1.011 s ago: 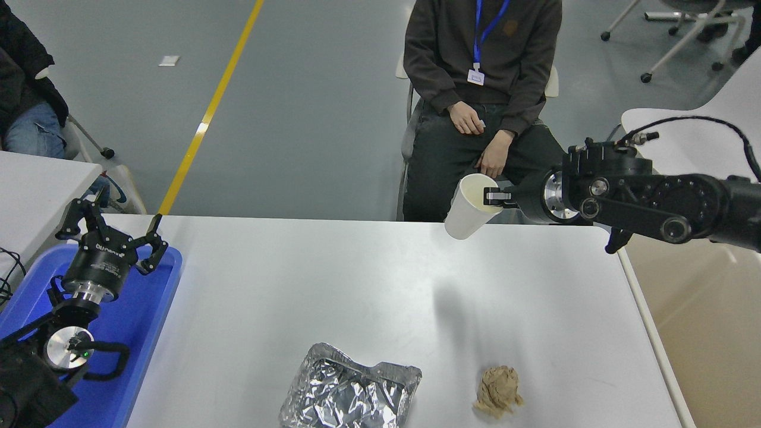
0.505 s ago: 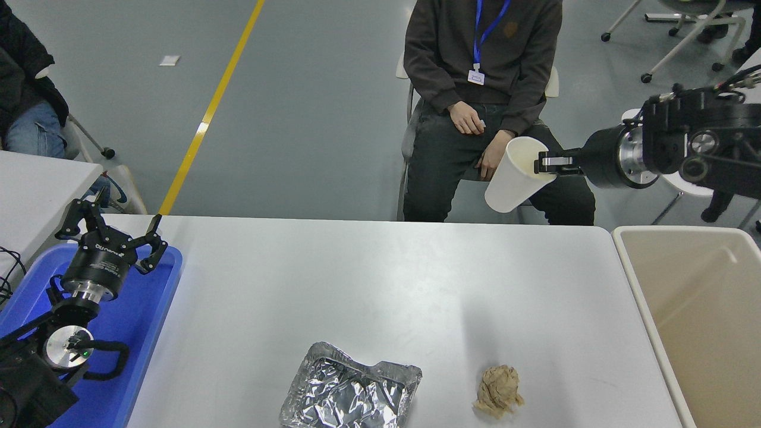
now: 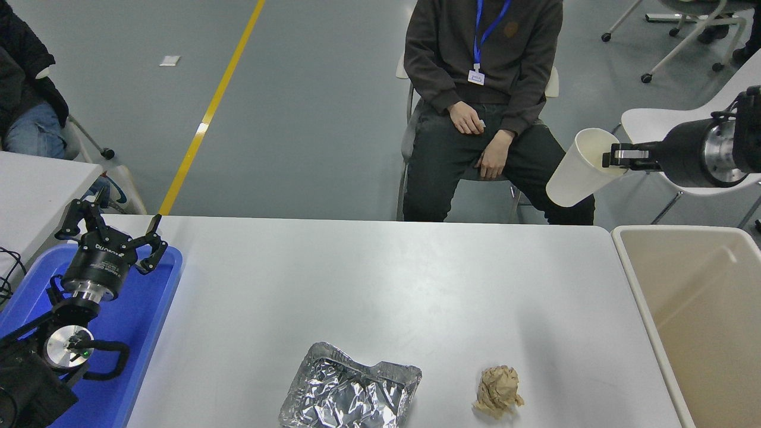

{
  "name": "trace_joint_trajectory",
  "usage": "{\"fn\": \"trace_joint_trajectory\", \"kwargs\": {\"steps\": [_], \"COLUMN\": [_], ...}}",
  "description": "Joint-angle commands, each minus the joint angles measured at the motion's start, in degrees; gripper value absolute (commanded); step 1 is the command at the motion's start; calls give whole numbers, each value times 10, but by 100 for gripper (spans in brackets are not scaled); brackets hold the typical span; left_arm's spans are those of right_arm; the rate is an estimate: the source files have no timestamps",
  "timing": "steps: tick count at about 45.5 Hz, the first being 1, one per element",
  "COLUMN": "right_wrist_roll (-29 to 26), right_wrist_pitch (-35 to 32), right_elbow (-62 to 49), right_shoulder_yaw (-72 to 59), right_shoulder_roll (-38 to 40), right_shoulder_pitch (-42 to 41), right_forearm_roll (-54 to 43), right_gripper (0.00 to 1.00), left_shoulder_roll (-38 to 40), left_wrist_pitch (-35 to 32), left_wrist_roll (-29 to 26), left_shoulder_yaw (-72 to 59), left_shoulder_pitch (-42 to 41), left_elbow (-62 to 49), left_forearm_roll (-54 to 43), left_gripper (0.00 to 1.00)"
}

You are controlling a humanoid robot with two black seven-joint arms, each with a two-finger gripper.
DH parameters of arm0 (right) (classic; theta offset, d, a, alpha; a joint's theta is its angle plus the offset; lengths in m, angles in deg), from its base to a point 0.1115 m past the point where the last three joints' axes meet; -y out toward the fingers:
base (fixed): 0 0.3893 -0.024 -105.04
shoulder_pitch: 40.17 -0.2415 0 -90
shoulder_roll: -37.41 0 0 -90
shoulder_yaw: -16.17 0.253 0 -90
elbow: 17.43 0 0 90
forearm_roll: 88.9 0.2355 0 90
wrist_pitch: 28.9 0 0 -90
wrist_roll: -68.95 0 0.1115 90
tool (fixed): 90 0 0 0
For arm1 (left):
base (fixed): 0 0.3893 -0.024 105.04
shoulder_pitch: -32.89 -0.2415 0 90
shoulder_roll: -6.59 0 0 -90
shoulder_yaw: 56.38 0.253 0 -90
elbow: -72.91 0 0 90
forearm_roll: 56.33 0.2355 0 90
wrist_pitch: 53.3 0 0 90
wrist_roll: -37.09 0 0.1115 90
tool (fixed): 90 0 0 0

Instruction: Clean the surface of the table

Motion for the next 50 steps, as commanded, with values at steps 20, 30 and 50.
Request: {"fn": "trace_joint_trajectory", "kwargs": {"steps": [20, 30, 50], "right_wrist_roll": [10, 29, 74], "right_wrist_pitch": [3, 32, 96], "right_elbow": [-59, -130, -275], "right_shoulder_yaw": [10, 10, 38], "right_shoulder_roll": [129, 123, 26], "right_shoulder_pitch": [115, 183, 345], "right_forearm_roll": [-29, -29, 0], "right_gripper": [0, 0, 0], "left_shoulder_roll": [0, 0, 0], "left_wrist_pitch": [0, 0, 0], "left_wrist_roll": [1, 0, 0], "left_shoulder_yaw": [0, 0, 0], "left_shoulder_pitch": [0, 0, 0], "left_elbow": [0, 0, 0], "left_forearm_roll": [0, 0, 0], "left_gripper": [100, 100, 100]}}
